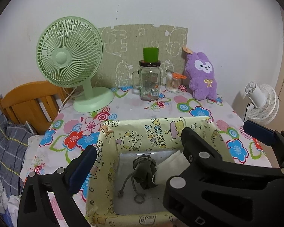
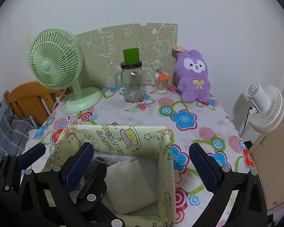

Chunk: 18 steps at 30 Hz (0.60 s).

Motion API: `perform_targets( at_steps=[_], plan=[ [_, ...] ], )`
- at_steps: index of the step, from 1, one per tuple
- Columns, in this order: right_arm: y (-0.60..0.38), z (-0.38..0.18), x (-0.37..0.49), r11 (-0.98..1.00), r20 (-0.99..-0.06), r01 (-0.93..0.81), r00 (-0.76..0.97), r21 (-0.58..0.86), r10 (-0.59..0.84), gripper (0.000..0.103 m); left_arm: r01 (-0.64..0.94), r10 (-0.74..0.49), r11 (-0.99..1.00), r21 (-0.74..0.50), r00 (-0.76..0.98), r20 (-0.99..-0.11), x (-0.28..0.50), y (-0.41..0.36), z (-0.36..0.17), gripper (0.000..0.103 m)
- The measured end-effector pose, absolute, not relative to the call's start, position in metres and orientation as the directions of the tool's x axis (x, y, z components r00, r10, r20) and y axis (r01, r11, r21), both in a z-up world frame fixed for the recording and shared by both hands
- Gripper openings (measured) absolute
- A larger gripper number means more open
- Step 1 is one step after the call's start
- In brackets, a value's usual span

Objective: Organize soft objects
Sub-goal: 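Lower the sock and cloth into the box and open both tools, then withdraw both tools from the box toward the remaining items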

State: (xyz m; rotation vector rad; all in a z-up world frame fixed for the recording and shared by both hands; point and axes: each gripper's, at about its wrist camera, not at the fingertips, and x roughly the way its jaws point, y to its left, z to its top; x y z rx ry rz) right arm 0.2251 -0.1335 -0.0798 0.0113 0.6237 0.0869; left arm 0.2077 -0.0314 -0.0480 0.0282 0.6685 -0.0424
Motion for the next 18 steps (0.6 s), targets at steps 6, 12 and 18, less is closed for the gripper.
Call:
perform_targets(
  at_steps=[6,12,18],
  plan=[
    [-0.135,-0.069,0.209,0.995,-0.558,-0.085,0.824,0.044,0.095,0.102,0.049,-0.028,0.999,0.019,0.801,-0.598,0.195,-0.033,-0.038,0.103],
    [-0.138,-0.061,0.195,0.995,-0.541,-0.088,0.836,0.043,0.097,0.102,0.038,-0.013,0.999,0.030,0.815,-0.580,0.179,-0.037,-0.030,0.103],
    [-0.140,-0.054,0.174,0.994,-0.525,-0.100,0.844,0.041,0.107,0.102,0.051,-0.032,0.999,0.018,0.821,-0.570,0.163,-0.037,-0.025,0.103]
  ],
)
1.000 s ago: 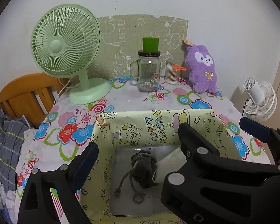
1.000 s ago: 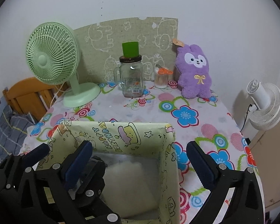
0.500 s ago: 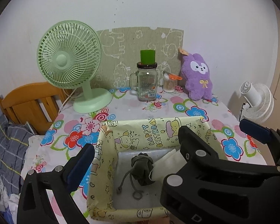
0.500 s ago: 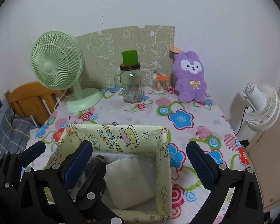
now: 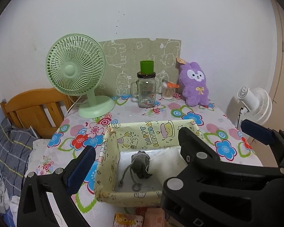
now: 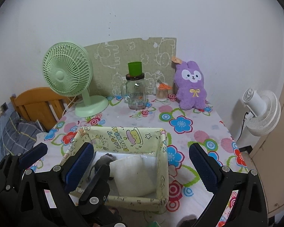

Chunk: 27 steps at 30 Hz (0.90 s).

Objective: Organize soft objects
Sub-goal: 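Withdraw both tools from the box toward the remaining items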

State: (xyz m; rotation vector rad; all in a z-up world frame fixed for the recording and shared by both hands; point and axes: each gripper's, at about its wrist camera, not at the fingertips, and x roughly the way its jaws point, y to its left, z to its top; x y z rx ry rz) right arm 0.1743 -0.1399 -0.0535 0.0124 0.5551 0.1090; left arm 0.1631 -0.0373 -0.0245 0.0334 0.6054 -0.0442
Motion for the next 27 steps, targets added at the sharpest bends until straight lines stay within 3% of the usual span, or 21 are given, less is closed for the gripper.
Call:
perform_targets(
  at_steps=[27],
  plan=[
    [-0.148,-0.036,0.093,0.993,-0.456,-0.114,0.882,0.034,0.117,0.102,0.058,-0.042,0.998,0.015,0.866,-0.498,0.085,-0.043,-0.007,0.103]
  ],
)
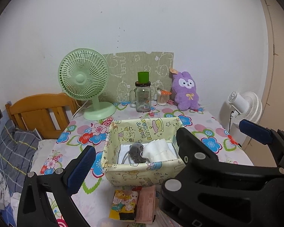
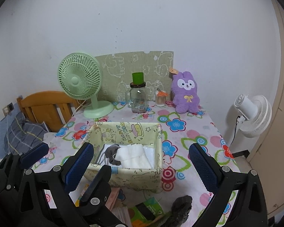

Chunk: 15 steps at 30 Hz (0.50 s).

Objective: Organize soft objects
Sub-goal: 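Withdraw both tools from the box toward the remaining items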

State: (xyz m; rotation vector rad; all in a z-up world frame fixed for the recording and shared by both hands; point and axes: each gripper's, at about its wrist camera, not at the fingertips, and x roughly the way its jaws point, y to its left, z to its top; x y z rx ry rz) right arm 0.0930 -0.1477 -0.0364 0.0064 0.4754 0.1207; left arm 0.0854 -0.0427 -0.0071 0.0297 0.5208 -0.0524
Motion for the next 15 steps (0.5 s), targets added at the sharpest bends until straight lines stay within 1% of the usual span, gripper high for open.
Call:
perform_targets(
  at_steps=[9,15],
  plan=[
    [-0.151,-0.041,0.072,0.995,-0.440,-0.099,0.892,0.027,0.101,0.102,0.057,-0.043,0.998,0.014,0.873,-0.485,0.070,-0.045,-0.012,0.103],
    [-0.156,-0.052,0.064,0.996,-0.453,-0.089,0.887,0.030,0.093,0.102,0.064,-0.051,0.998,0.008,0.864,-0.501,0.060,-0.050,-0.025,0.103]
  ],
)
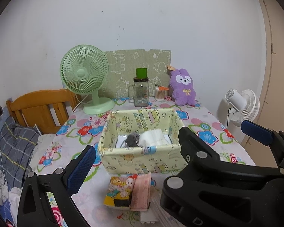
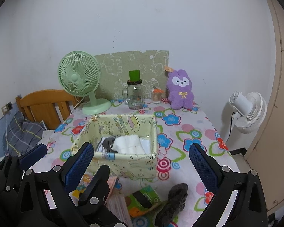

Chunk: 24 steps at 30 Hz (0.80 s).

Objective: Organize soft objects
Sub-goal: 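Withdraw both tools from the box toward the remaining items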

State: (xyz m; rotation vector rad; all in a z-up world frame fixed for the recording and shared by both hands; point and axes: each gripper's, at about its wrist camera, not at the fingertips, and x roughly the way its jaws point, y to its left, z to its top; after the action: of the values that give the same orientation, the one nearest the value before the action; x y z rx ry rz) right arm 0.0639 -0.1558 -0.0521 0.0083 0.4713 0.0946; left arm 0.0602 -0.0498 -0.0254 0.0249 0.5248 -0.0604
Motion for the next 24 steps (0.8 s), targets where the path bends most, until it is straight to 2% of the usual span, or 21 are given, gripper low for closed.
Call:
perform_targets(
  at_steps=[14,24],
  plan=[
    [-0.170,-0.072,0.038,0.997,-0.440,-0.067,0.895,0.033,0.074,0.102,0.057,-0.050,0.998,-0.001,0.871,-0.489,0.037,-0.061,-0.044,0.103],
    [-0.177,-0.098,0.030,0.996,-0.478,-0.078,0.873,0.049,0.092,0.102,0.065,-0.070,0.997,-0.028,0.853,-0.518,0.029,-0.068,-0.070,0.102]
  ],
)
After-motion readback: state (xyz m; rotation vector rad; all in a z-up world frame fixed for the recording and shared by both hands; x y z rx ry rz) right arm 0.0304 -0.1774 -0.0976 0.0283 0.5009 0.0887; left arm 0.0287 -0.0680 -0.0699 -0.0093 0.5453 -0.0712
